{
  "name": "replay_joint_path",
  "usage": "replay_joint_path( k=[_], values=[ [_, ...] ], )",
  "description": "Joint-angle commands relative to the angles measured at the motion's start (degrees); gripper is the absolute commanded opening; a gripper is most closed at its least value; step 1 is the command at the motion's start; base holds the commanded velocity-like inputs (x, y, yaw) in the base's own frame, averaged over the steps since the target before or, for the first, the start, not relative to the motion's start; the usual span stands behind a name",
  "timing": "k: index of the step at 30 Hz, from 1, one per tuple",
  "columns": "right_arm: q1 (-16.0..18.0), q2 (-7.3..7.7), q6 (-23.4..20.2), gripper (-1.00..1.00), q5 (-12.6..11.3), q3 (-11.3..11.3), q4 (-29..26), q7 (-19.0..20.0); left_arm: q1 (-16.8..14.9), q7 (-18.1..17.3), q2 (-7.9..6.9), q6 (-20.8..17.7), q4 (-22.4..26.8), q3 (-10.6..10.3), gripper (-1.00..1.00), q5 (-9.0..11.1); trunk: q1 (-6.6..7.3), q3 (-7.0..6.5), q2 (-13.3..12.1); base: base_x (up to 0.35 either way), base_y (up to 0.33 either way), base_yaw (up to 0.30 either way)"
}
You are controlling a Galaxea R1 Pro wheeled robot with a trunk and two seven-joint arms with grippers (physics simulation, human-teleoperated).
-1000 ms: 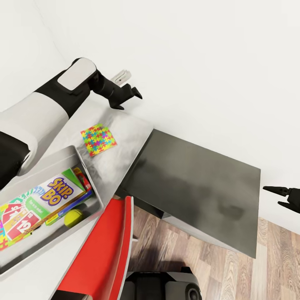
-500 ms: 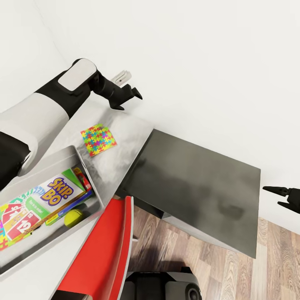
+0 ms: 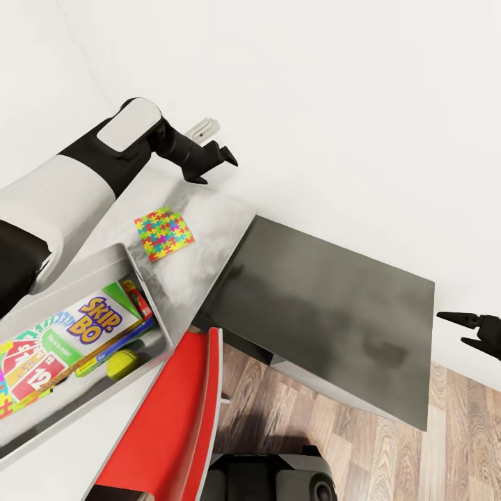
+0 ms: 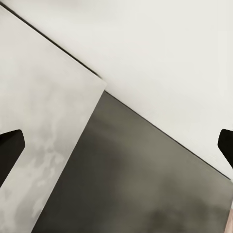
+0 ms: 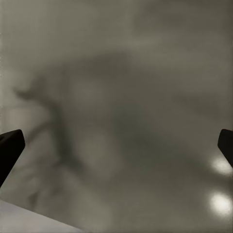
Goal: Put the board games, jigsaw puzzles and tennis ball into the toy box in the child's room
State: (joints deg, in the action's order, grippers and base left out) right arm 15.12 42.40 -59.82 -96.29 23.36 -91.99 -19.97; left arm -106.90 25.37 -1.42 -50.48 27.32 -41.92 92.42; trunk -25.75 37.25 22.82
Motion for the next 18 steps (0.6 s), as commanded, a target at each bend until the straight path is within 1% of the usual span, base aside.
replay_joint_path(
  k=[1,18],
  values=[
    [0.1,0.00,-0.2,1.00,-0.6,0.0,0.0,-0.6,-0.1,0.4,-0.07,0.0,0.1,-0.4,1.00,0.6,-0.03,0.08,0.1,0.000,0.000,-0.003],
    [0.1,-0.07,-0.2,1.00,-0.6,0.0,0.0,-0.6,-0.1,0.4,-0.07,0.0,0.1,-0.3,1.00,0.6,-0.03,0.08,0.1,0.000,0.000,-0.001]
  ],
)
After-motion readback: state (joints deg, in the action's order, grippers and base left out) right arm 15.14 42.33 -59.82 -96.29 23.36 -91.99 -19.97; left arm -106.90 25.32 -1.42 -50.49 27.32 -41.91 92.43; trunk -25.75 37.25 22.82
